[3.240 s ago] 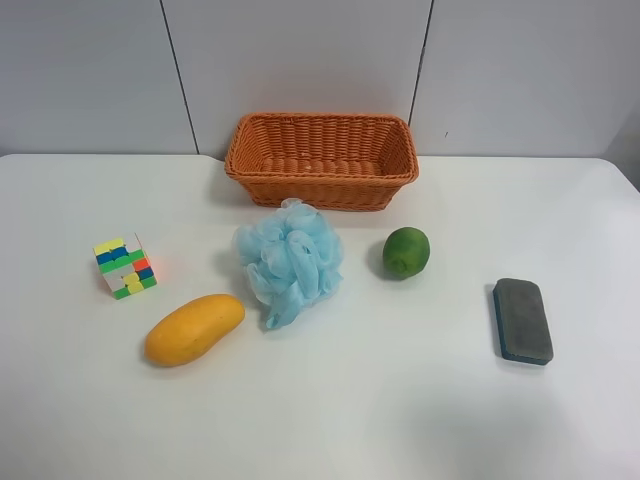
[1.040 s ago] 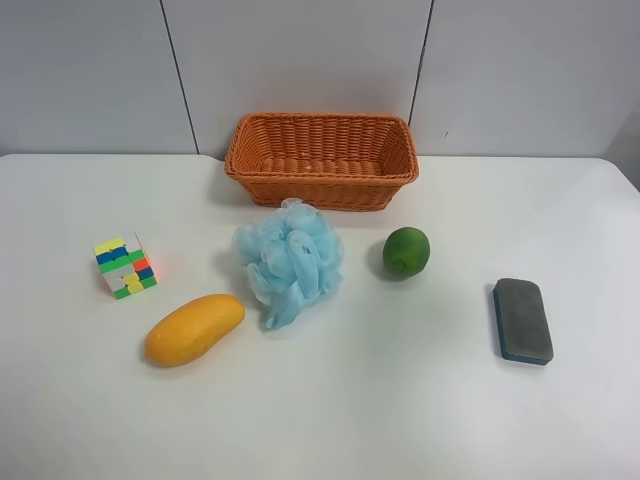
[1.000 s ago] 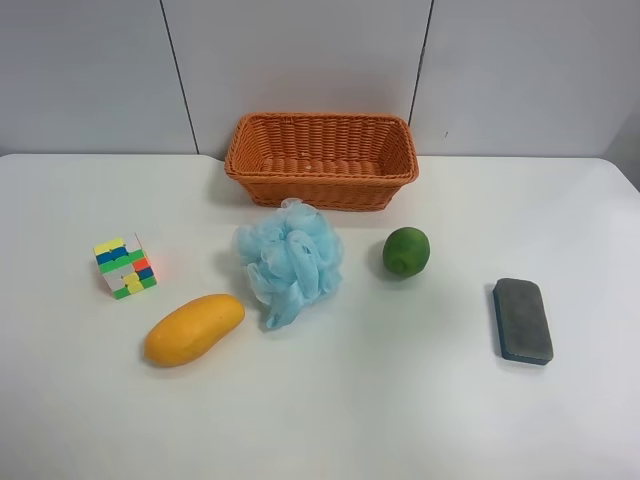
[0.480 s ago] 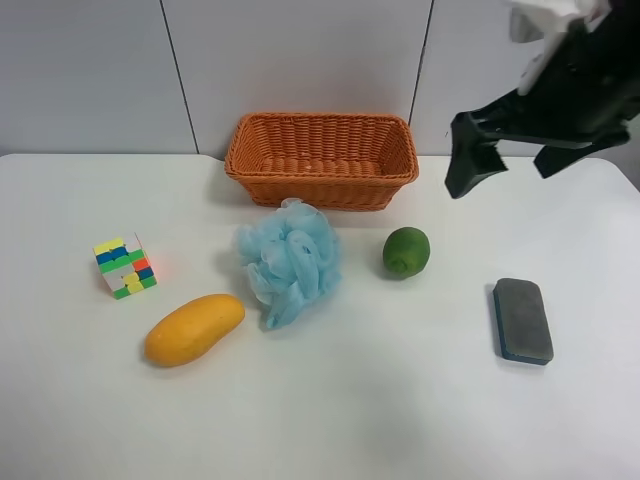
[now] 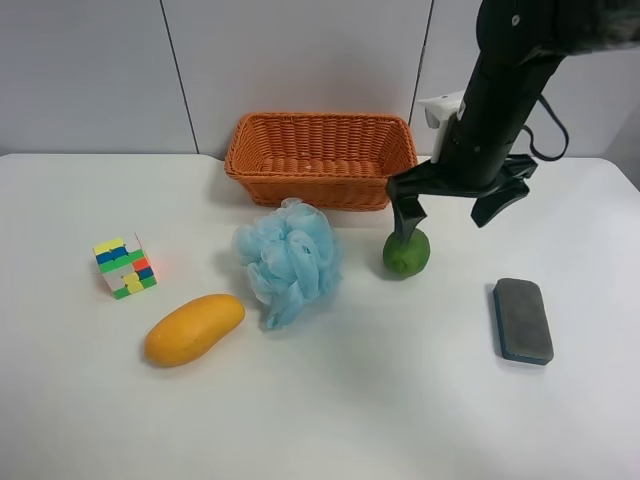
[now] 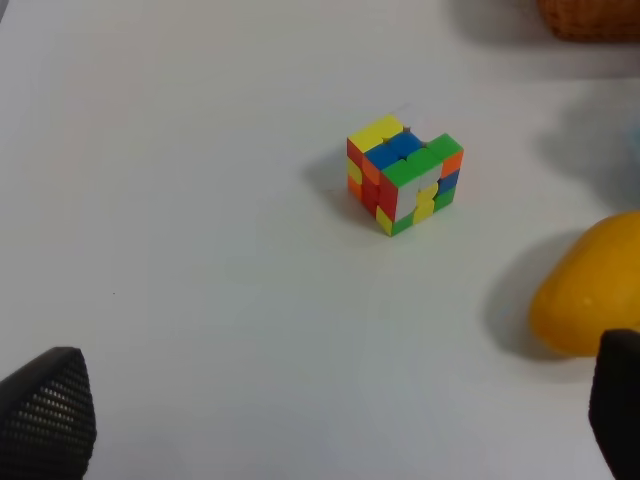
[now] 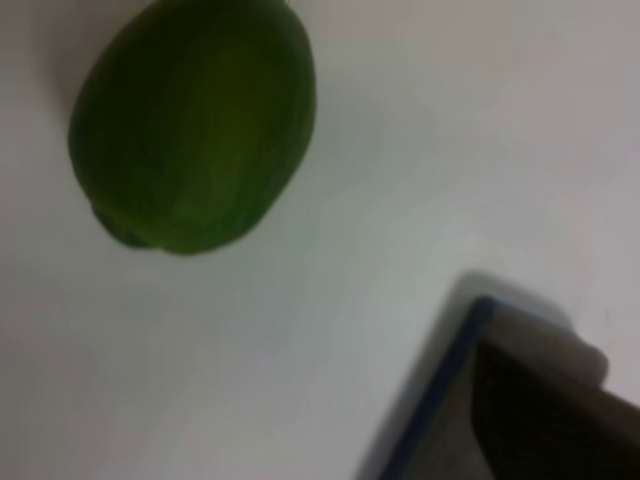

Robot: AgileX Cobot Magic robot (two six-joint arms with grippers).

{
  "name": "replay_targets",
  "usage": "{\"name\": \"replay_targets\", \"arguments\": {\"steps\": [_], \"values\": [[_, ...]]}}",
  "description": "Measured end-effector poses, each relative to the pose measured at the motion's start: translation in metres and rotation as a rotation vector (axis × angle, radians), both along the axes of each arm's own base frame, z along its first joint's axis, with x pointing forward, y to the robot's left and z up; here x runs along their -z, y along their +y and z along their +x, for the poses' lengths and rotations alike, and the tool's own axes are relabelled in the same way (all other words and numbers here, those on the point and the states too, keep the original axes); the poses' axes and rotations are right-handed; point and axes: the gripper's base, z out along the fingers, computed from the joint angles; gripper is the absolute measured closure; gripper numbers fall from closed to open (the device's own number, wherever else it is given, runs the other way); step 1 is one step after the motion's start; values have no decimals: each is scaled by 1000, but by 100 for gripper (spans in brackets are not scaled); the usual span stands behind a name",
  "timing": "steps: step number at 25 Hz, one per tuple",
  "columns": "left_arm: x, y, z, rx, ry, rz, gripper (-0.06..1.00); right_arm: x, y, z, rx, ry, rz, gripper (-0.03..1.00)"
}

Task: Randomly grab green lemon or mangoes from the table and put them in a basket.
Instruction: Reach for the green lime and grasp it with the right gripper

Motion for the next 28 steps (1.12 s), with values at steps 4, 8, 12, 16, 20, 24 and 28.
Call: {"name": "replay_targets", "arguments": {"steps": [4,8,12,16,20,24,28], "values": [[0,0,0,0,0,0,-5,24,5,12,6,-13,5,-2],[0,0,0,0,0,0,-5,45,9,23,9,-37,14,-2],[0,0,0,0,0,0,-5,61,12,31,11,-64,25,-2],[0,0,0,0,0,0,-5,72,14,36,14,-80,34,-2],[0,0,0,0,0,0,-5,73,15,38,18,-105,48,-2],[0,0,0,0,0,0,-5,74,15,38,18,-101,47,-2],[0,0,0,0,0,0,-5,81,15,36,17,-58,30,-2]]}}
